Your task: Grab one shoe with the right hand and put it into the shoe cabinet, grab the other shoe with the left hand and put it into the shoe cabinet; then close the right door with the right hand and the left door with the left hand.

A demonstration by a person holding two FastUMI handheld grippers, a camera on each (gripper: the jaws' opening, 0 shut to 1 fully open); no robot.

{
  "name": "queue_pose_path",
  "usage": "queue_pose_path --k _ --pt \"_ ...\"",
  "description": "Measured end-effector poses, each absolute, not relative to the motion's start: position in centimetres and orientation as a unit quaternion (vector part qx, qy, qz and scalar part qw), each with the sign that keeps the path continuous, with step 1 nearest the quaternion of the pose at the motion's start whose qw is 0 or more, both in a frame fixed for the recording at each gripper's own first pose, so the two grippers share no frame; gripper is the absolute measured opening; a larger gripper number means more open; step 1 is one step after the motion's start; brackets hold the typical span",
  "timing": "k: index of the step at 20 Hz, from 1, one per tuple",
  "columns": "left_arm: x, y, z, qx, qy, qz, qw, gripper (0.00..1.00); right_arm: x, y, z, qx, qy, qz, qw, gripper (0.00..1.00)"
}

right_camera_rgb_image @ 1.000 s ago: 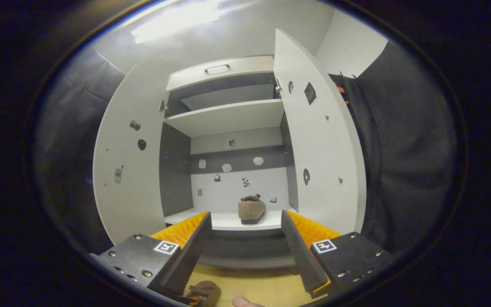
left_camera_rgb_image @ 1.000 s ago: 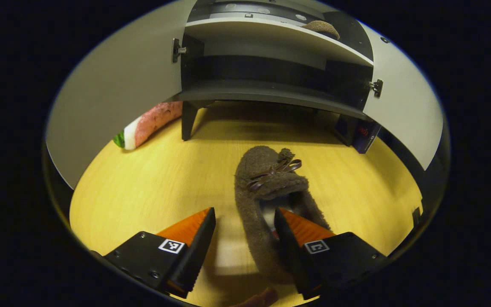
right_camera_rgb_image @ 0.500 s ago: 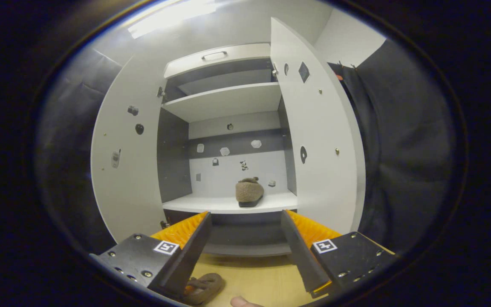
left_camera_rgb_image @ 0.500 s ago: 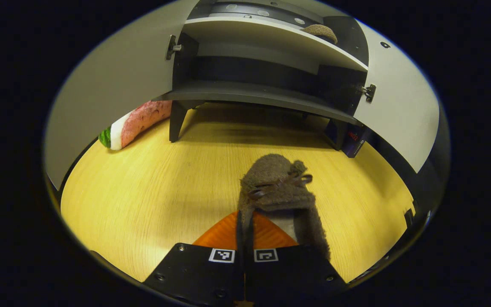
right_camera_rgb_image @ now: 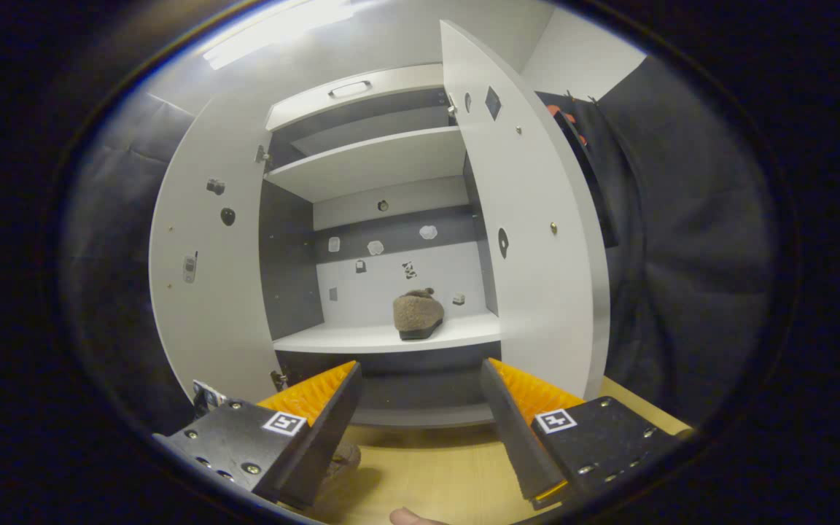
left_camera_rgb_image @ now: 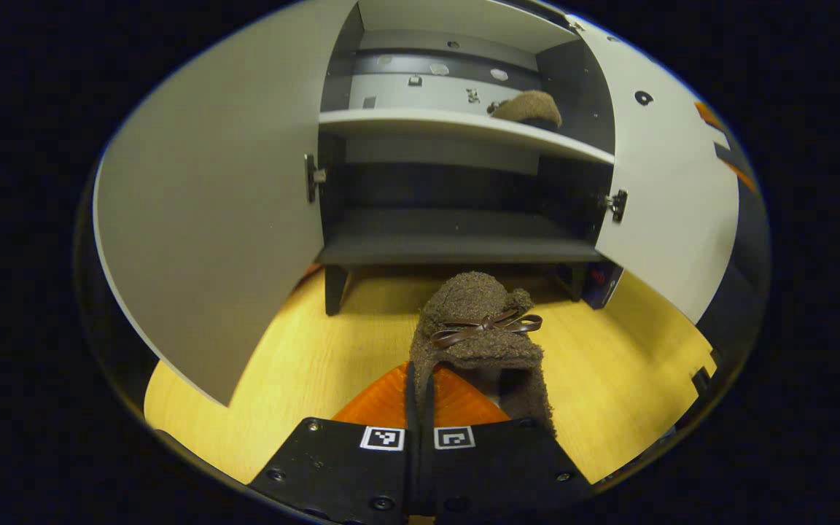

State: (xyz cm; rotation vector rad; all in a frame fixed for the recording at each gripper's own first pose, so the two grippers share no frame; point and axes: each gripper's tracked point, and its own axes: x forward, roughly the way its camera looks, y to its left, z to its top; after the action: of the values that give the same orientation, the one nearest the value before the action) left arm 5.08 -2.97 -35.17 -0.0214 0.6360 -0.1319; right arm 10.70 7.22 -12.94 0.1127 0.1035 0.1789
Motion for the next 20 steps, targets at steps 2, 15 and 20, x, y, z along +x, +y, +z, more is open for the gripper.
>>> queue_pose_path --k 2,15,20 --pt "6.7 -2.7 -32.1 -0.004 0.28 -0.064 0.958 0.01 10.7 6.9 -13.0 0.059 0.051 0.091 0.993 0.98" --pt "17.2 -0.4 -12.1 0.014 0.086 -0.01 0.996 0.0 12.0 5.2 -15.1 0.009 0.031 0.055 0.998 0.98" --pt "21.6 -1.6 -6.7 0.006 0.046 0.011 0.999 0.0 11.6 6.6 -15.0 -0.004 0.028 0.088 0.996 0.98"
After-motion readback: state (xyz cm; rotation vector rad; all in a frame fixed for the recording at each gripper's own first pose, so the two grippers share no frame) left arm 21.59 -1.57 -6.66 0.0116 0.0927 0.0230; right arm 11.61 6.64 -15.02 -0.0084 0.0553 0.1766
